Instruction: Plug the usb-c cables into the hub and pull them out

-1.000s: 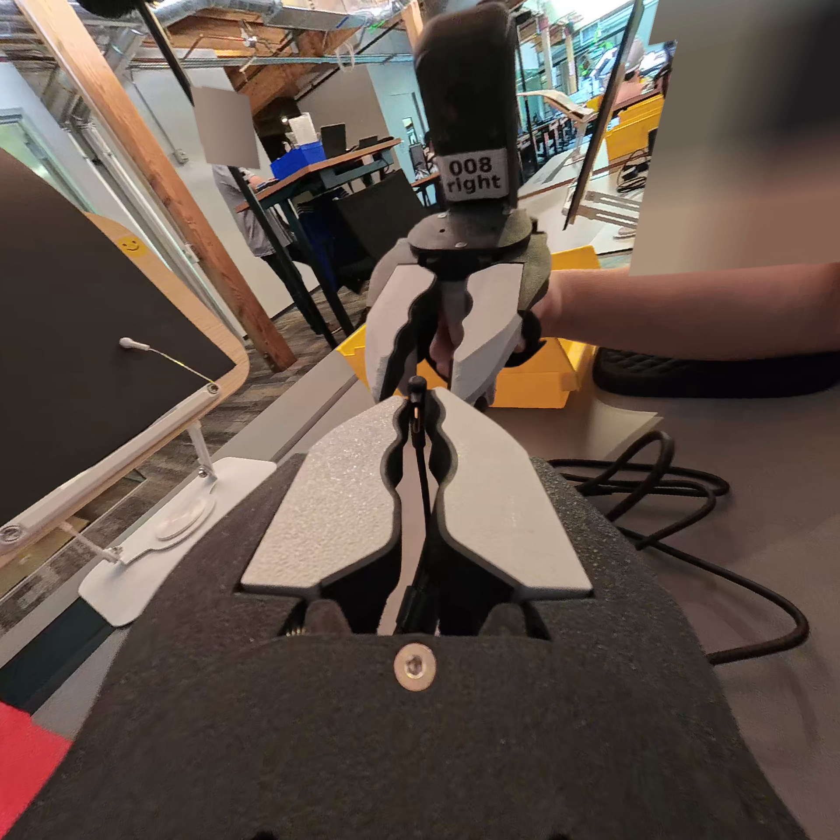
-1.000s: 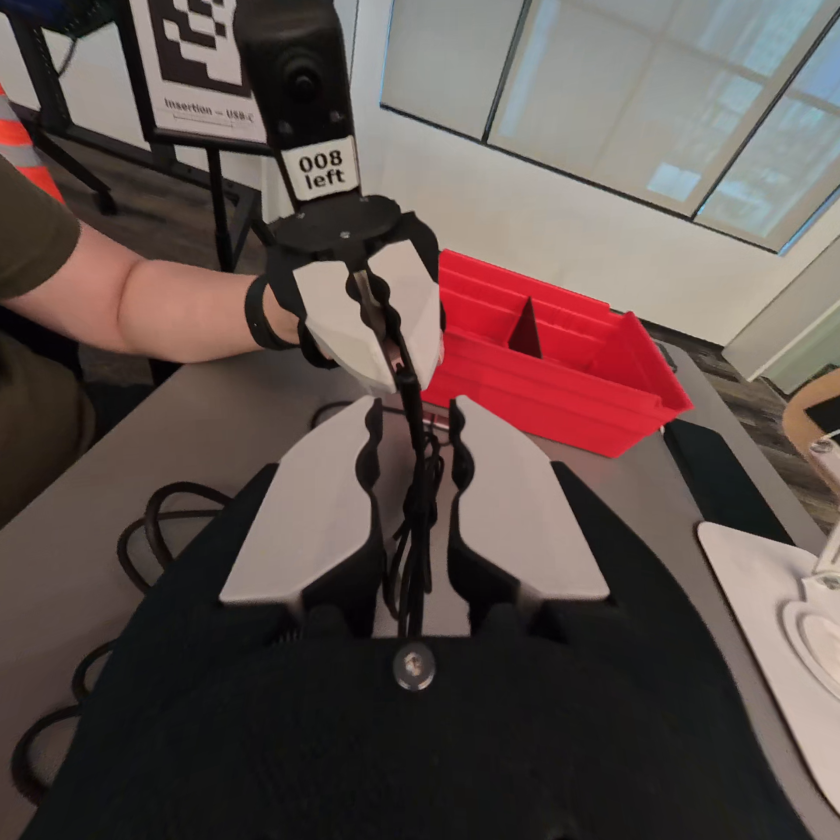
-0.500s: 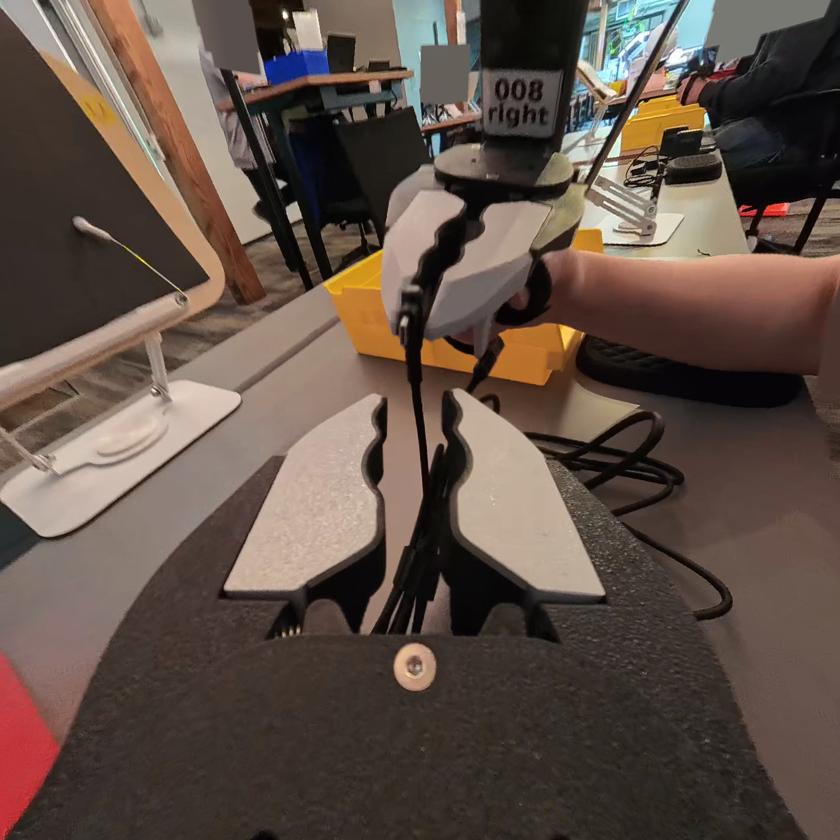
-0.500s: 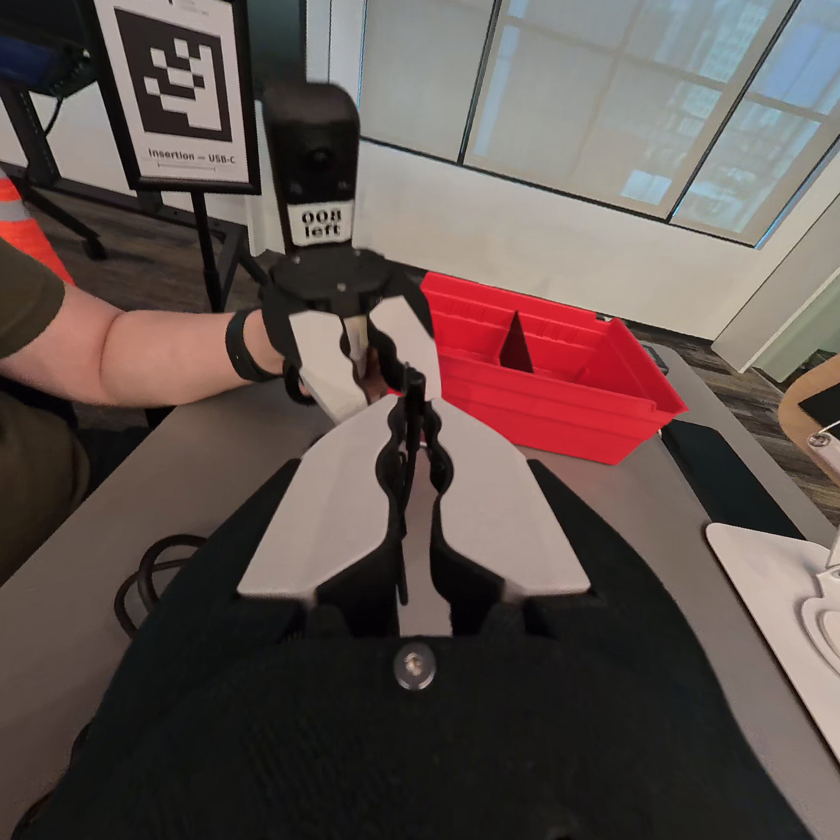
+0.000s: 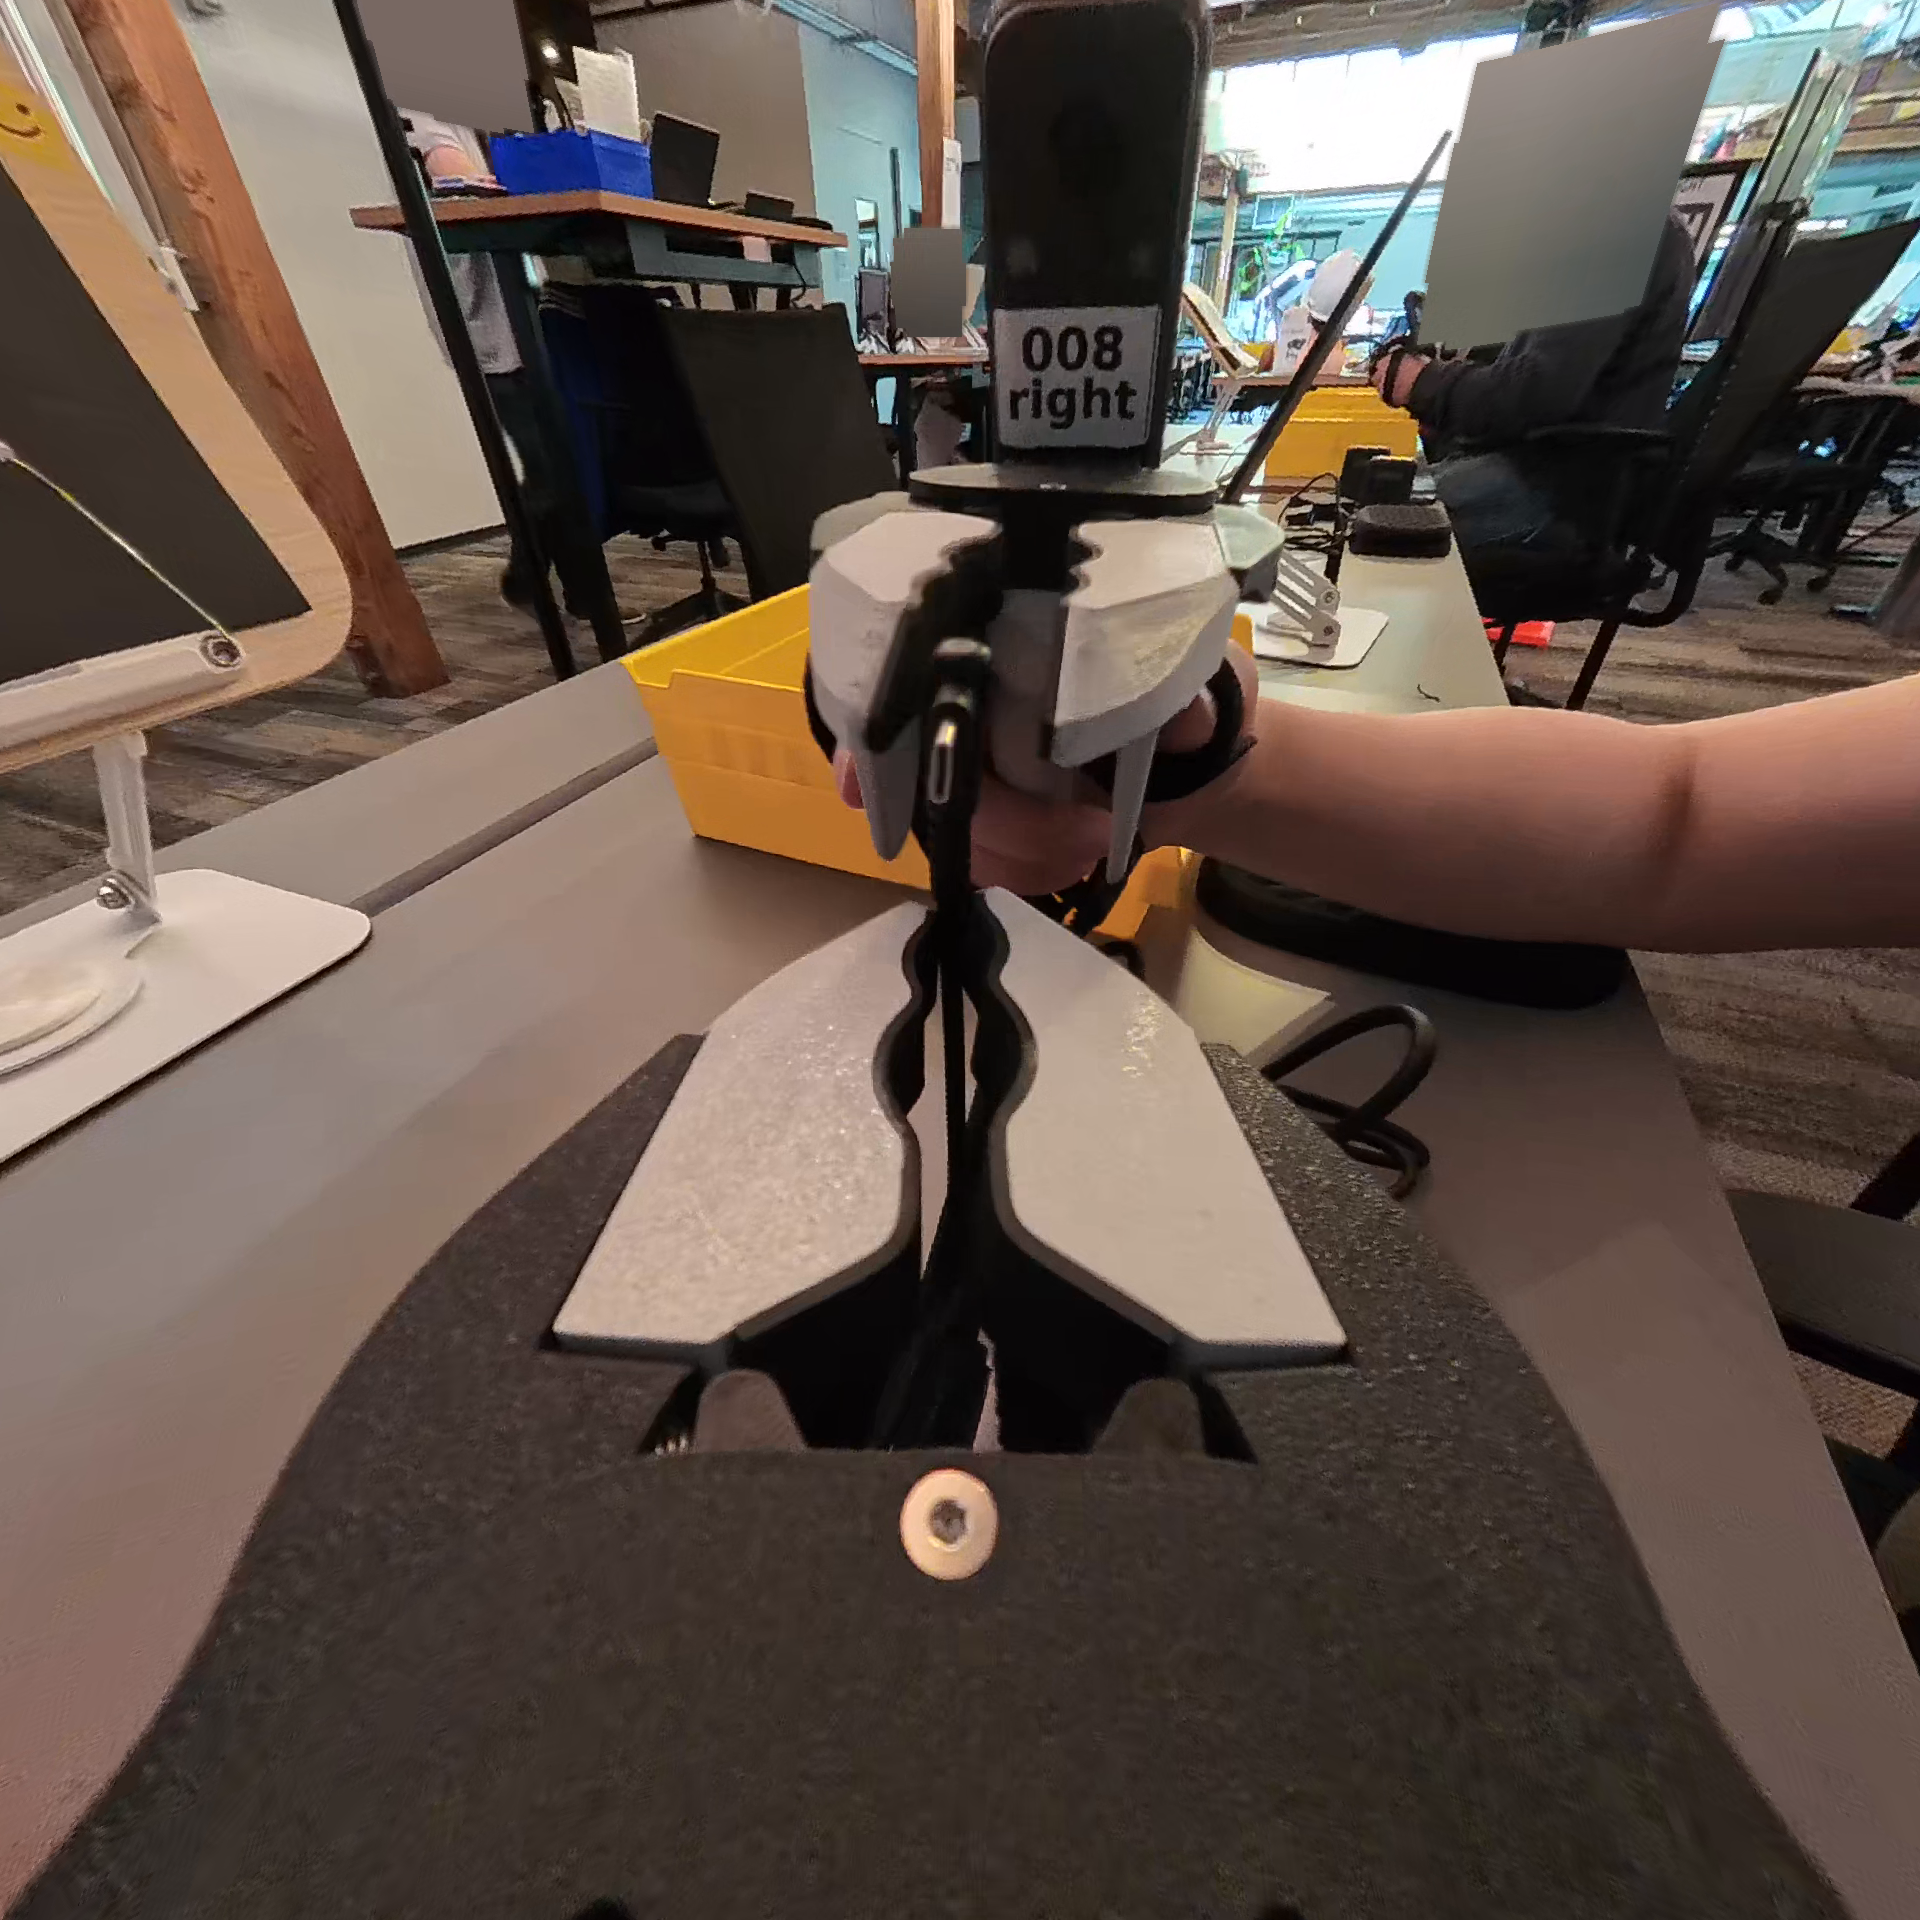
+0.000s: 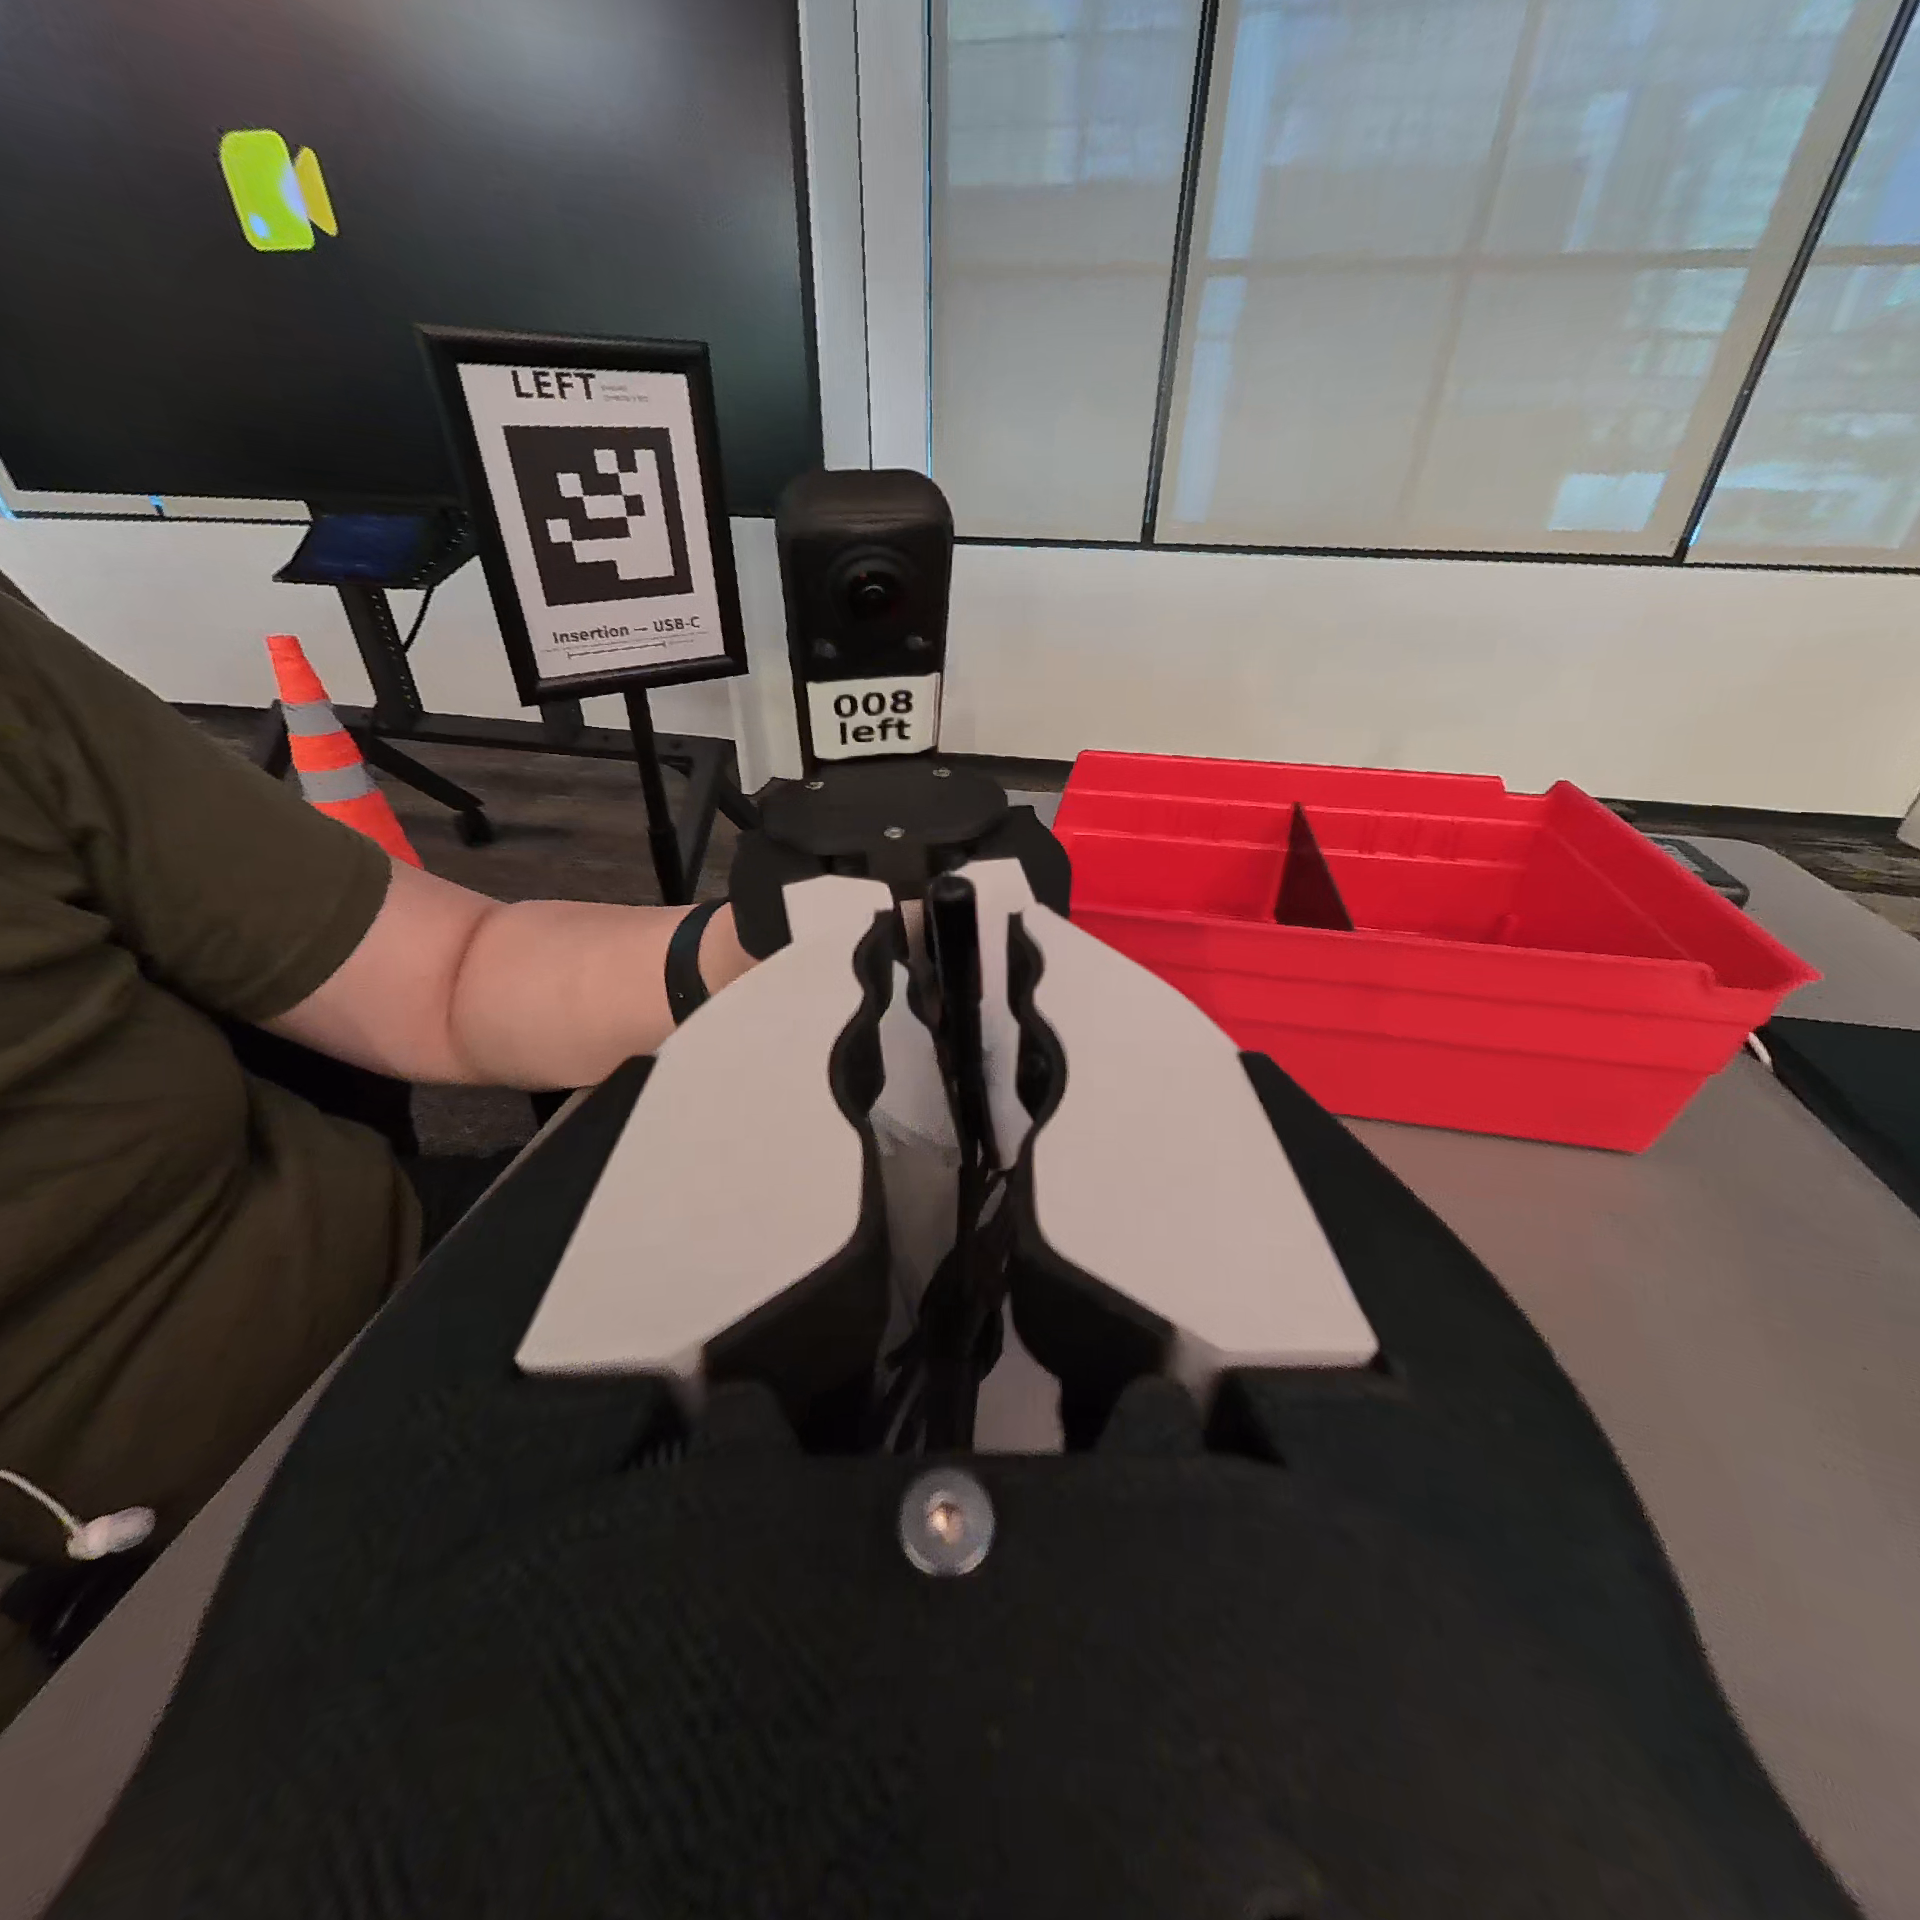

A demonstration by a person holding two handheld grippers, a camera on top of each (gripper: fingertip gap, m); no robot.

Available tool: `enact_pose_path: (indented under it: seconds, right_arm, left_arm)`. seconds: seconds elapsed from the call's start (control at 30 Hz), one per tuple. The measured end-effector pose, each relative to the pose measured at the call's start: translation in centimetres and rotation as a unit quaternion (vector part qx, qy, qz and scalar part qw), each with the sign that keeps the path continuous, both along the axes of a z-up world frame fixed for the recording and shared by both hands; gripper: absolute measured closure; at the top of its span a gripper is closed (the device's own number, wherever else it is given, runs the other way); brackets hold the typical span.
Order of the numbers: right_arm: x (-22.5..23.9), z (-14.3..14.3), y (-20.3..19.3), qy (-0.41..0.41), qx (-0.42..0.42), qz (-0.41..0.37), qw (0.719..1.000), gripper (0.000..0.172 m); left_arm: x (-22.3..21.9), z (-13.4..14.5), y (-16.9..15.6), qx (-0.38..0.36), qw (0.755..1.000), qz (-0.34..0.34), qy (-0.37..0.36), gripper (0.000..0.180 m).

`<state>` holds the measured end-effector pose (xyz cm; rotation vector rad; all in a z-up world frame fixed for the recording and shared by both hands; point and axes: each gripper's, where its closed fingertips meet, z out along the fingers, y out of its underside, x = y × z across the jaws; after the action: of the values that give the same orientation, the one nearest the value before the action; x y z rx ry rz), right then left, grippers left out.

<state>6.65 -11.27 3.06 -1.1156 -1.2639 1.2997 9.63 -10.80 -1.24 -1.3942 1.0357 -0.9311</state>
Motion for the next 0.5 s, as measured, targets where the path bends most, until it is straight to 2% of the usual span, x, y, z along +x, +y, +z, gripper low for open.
enact_pose_path:
  seconds: [0.13,0.23,0.5]
  right_arm:
    - [-0.25,-0.26,-0.08,-0.004,-0.002,0.000,1.000,0.152]
    - [-0.22,-0.33,-0.07,-0.001,-0.006,0.004,1.000,0.162]
    - [-0.24,-0.11,-0.01,0.010,-0.021,0.005,1.000,0.162]
  left_arm:
    - [0.13,-0.16,0.05,0.002,1.000,0.003,0.003,0.177]
    - [0.14,-0.13,-0.08,0.003,1.000,-0.001,0.005,0.177]
    - [0.20,-0.10,-0.02,0.005,1.000,0.002,0.005,0.177]
